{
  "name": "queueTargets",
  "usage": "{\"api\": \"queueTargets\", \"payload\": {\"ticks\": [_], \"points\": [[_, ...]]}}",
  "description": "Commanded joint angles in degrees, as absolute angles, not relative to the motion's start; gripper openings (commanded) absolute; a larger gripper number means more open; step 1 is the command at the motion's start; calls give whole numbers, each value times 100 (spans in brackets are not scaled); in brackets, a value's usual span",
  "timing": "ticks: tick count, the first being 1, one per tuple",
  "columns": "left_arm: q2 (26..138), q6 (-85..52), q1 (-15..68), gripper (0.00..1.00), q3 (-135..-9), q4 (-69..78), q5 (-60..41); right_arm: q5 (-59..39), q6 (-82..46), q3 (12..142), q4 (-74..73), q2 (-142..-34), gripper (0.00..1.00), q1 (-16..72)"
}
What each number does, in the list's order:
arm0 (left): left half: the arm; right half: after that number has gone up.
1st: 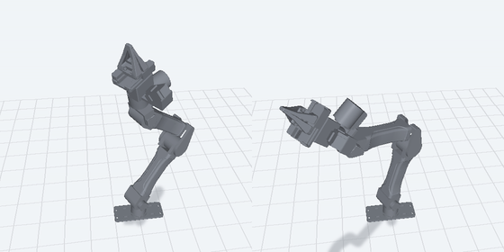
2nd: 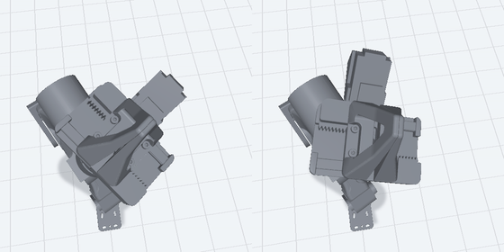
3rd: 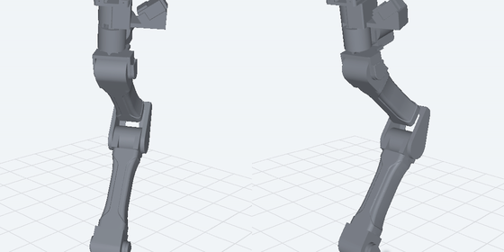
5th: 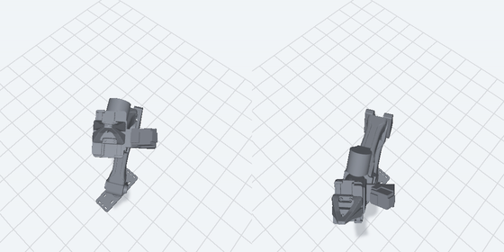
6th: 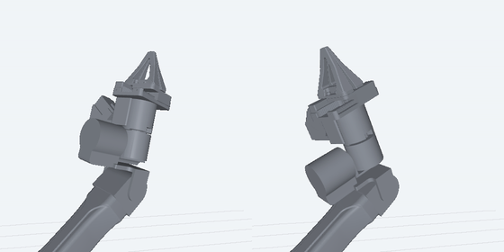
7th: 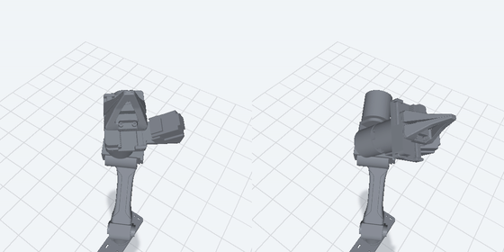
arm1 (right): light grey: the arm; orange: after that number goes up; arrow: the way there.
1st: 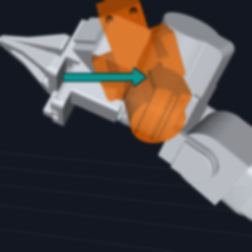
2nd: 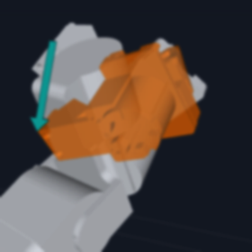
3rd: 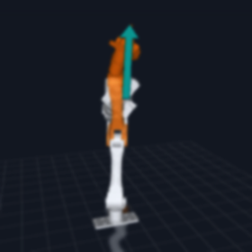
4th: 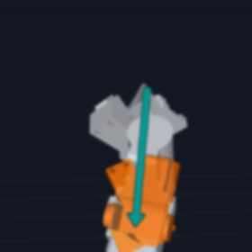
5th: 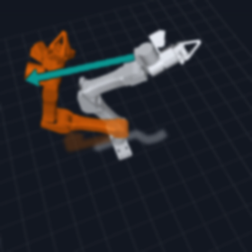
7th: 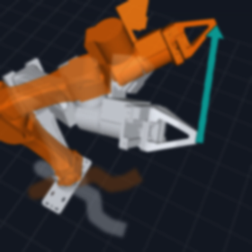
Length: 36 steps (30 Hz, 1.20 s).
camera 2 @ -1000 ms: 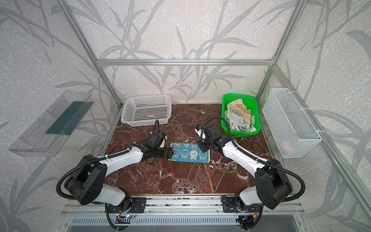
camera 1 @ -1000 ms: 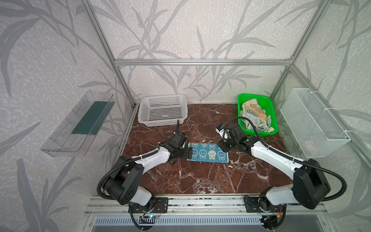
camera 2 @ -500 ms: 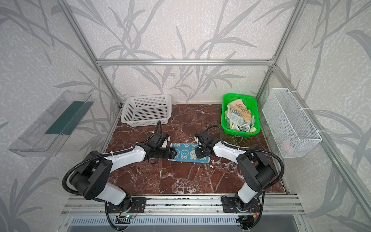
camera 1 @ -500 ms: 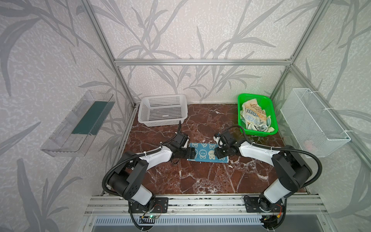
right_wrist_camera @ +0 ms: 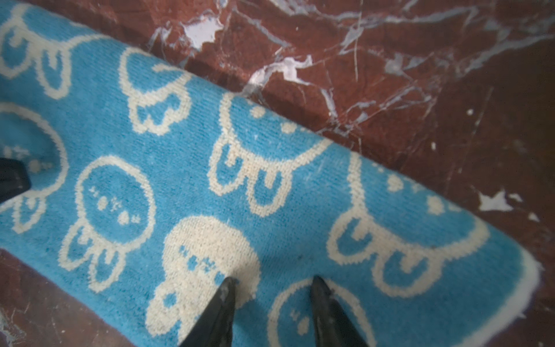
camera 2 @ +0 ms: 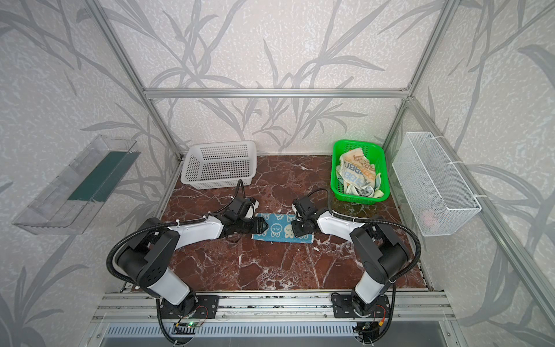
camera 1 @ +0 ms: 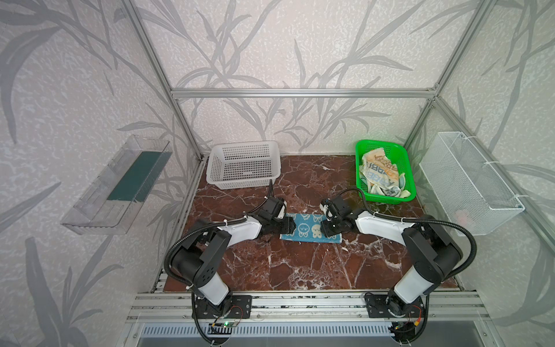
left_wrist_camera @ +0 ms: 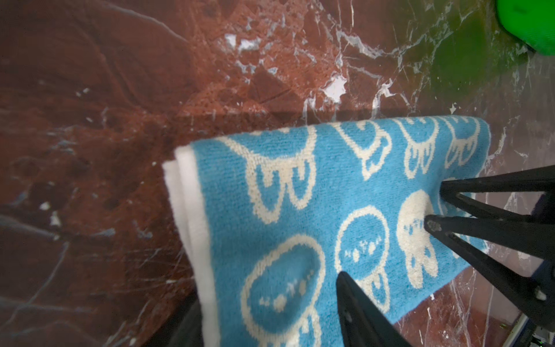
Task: Fold and stack the towels
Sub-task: 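Carry the strip toward the white basket with left gripper while right withdraws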
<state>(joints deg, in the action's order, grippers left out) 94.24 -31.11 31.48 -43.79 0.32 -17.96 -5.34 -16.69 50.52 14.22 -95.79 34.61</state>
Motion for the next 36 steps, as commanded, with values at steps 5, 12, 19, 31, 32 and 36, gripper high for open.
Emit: {"api": "queueTargets", "payload": {"ticks": [5,12,19,31,32,36], "points": [[9843,-3453,3208,50,-4132,-157,-2063,-464,-1701,5150,1440,-9901,42,3510],[9886,-3536,3218,37,-4187,68,-2131,-457,-1687,5159,1450,-9989,41,3533],[9951,-3419,3226,12,-4516,-99,-2119,-352,-1714,5134,1406,-9905,42,3539],[10386,-2444,3216,0,-6886,-2355,-1338,613,-1579,4625,637,-8104,74,3512],[10471,-2346,3211,0,-7108,-2504,-1266,741,-1599,4518,528,-7929,74,3507],[10923,-1953,3158,0,-8263,-3192,-963,976,-1563,3826,-323,-7098,79,3477]]}}
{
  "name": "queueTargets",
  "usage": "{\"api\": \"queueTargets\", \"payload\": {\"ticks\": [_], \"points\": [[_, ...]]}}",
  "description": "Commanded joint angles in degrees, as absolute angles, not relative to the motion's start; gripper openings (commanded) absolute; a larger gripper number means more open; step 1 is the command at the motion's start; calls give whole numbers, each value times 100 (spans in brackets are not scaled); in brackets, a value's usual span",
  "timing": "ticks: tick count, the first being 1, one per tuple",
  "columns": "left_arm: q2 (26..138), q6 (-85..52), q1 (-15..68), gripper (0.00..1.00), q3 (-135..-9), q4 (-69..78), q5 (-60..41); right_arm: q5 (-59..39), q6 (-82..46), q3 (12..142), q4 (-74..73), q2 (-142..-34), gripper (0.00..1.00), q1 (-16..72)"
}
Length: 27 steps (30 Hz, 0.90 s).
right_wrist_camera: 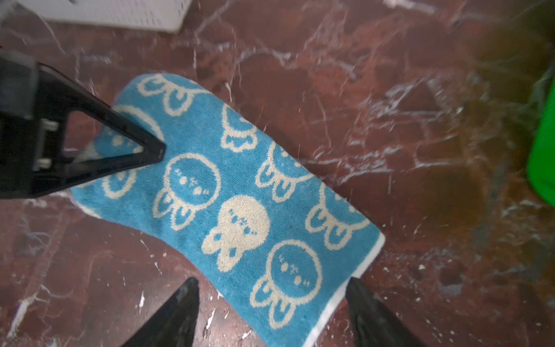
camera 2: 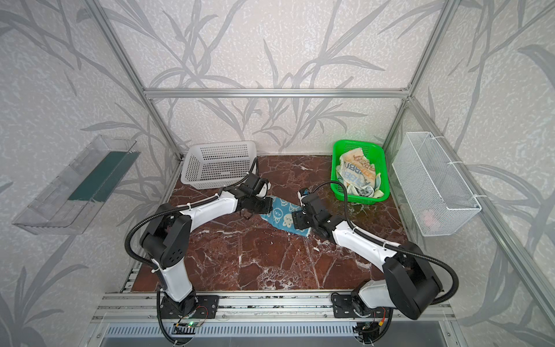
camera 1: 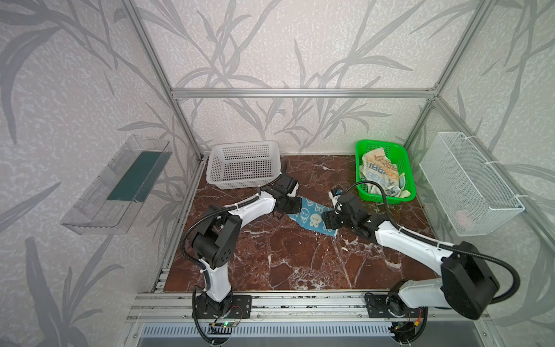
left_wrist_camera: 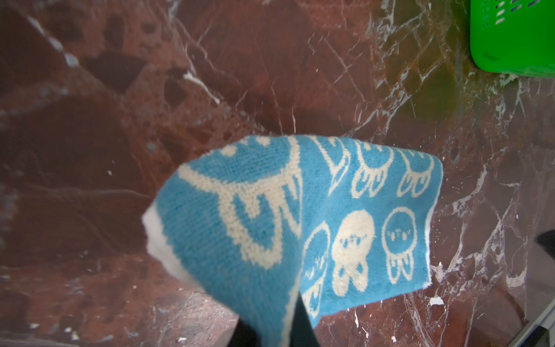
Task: Fold and stack the towels
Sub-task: 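Carry the strip toward the white basket with left gripper while right withdraws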
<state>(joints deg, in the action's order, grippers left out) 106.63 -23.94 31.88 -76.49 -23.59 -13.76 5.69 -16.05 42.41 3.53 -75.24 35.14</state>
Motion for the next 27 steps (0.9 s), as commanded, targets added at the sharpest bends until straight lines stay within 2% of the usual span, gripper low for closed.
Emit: {"api": "queueTargets", "payload": {"ticks": [1,7,16,27], "points": [[11089,-1870,3130,0,-8605,-3414,-876,945,-1531,3660,-507,-6913,80,3473],[12136,-1455,2860,0,-10736,-4698,-764,755,-1278,3264,-624,-6332,80,3467],[13811,-1132,2281,0,-14369,-6772,-1012,537,-972,2729,-1039,-6120,79,3465],[13757,-1062,1683,0,-14765,-6235,-1539,268,-991,2487,-1217,-6624,79,3472]]}}
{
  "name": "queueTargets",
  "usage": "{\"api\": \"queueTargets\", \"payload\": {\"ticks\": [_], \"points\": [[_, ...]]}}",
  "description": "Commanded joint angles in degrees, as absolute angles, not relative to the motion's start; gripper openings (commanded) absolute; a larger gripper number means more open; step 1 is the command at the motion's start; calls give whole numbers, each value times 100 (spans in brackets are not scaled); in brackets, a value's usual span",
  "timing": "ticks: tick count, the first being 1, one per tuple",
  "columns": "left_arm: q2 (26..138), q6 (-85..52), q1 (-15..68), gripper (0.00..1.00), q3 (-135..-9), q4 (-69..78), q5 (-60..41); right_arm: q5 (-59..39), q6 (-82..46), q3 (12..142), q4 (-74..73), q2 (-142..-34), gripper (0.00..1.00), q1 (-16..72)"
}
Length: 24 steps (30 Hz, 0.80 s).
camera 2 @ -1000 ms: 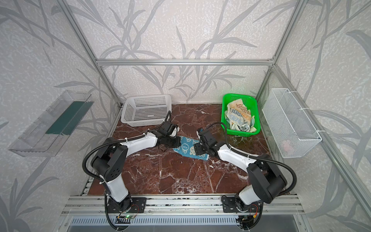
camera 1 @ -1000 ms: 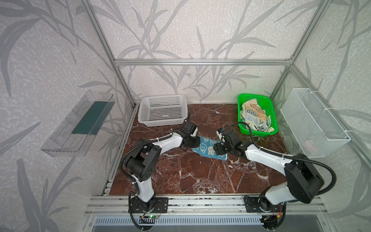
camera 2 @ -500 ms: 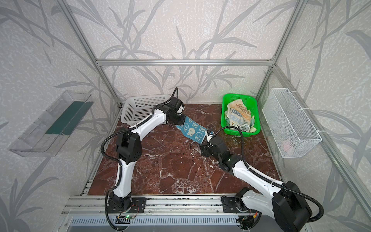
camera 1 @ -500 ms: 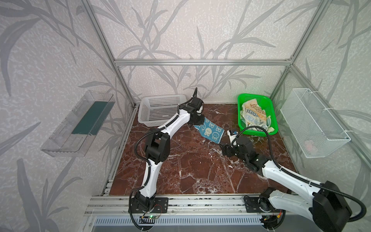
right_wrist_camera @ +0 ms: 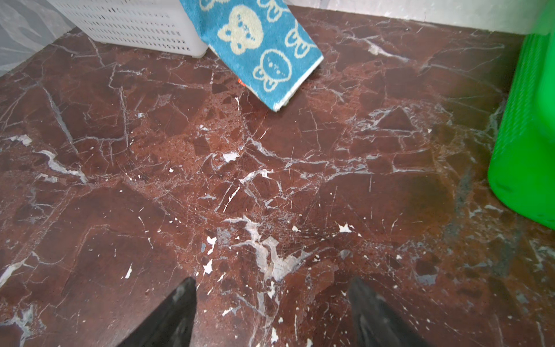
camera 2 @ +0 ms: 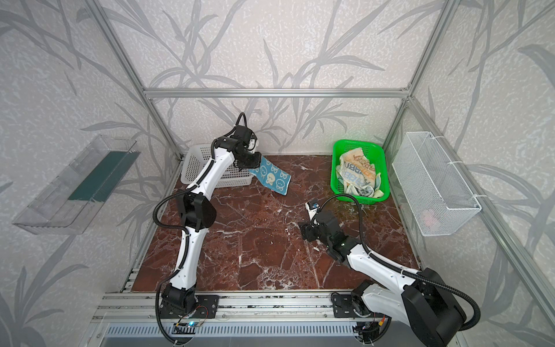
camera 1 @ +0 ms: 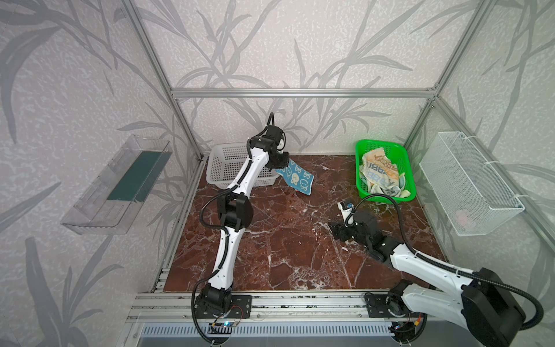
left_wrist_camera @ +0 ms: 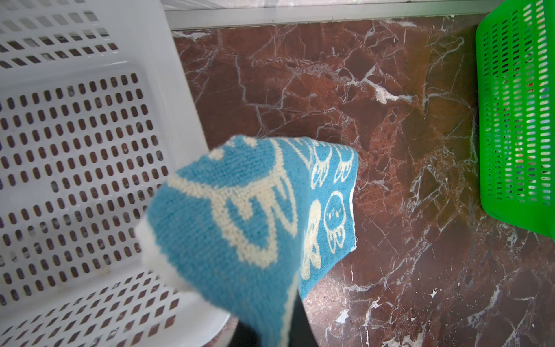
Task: Fold and stack the towels
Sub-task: 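Carry the strip toward the white basket with left gripper while right withdraws, then lower the blue towel strip into the white basket and open the left gripper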
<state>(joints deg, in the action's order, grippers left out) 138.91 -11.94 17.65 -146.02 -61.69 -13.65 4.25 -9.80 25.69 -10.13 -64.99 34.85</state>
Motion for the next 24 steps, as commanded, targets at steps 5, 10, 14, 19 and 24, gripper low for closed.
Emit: {"api": "queueTargets", "payload": {"ticks": [5,10,14,19,24], "points": [[13629,-989,1401,0,-14812,-6046,-1533,184,-1064,2431,-1273,-6723,79,3515],[13597,-967,1075,0,-15156,-6003,-1621,306,-1037,2400,-1199,-6774,78,3542],[13525,-927,865,0,-15216,-5968,-1621,320,-1063,2410,-1199,-6853,77,3587],[13500,-745,639,0,-15210,-5957,-1538,351,-1072,2485,-1211,-7062,76,3675],[13568,-547,366,0,-15178,-6033,-1429,447,-1021,2639,-1169,-7312,76,3869]]}}
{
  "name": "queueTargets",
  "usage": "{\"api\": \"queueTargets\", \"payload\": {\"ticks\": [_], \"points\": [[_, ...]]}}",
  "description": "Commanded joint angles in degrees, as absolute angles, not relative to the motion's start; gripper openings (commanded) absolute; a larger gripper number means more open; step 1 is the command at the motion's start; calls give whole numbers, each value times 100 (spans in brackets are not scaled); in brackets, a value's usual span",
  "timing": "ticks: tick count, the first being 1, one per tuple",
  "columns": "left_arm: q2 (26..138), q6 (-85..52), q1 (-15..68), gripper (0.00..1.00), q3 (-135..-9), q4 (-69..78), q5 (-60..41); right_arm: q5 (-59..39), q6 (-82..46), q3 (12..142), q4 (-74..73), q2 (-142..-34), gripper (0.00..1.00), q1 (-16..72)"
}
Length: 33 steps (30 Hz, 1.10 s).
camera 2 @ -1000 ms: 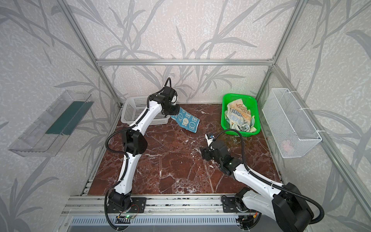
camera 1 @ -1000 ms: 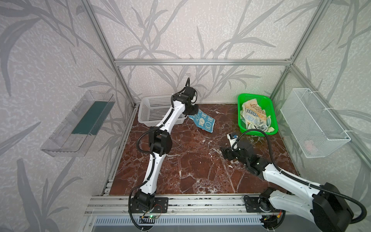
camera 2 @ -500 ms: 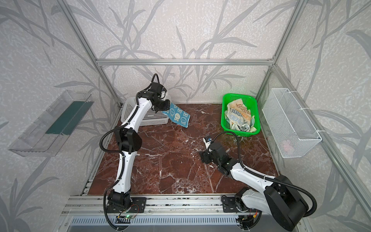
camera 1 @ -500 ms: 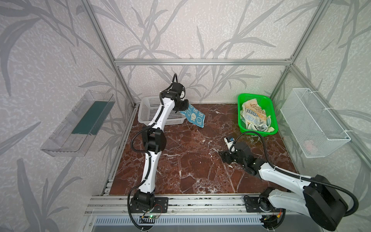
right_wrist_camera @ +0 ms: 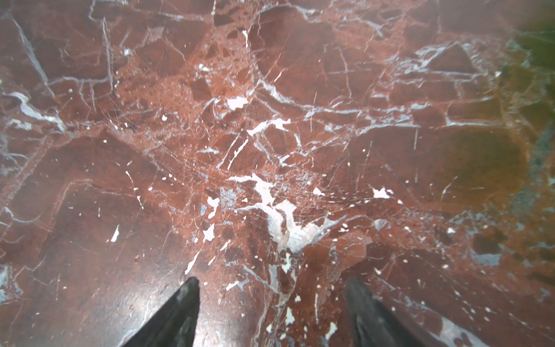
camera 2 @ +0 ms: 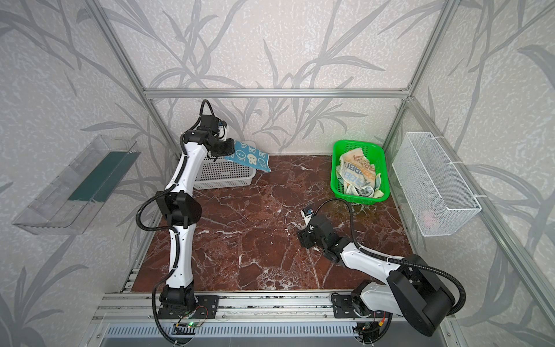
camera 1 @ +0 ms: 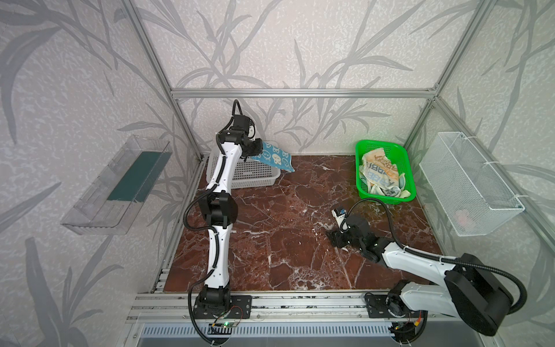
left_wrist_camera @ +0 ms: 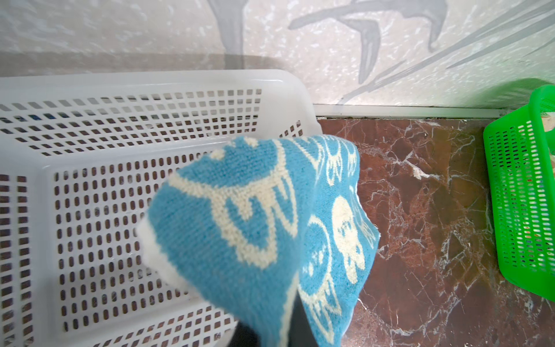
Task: Fold and stack the towels
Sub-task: 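Lower the blue towel strip into the white basket and open the left gripper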
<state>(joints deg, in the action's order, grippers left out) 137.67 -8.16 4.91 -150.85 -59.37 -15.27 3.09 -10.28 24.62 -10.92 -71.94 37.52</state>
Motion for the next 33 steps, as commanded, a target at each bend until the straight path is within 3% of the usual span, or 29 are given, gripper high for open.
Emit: {"api": "queueTargets", "payload": {"ticks": [1,14,33], "points": [[13578,-484,316,0,-15150,-6052,-1409,472,-1011,2669,-1153,-7367,76,3915],[13983,-18,-25,0,-14370,-5798,-1091,655,-864,3223,-907,-8088,75,4458],[14651,318,-55,0,-14395,-5555,575,1036,-655,3717,-529,-8217,75,4945]]}}
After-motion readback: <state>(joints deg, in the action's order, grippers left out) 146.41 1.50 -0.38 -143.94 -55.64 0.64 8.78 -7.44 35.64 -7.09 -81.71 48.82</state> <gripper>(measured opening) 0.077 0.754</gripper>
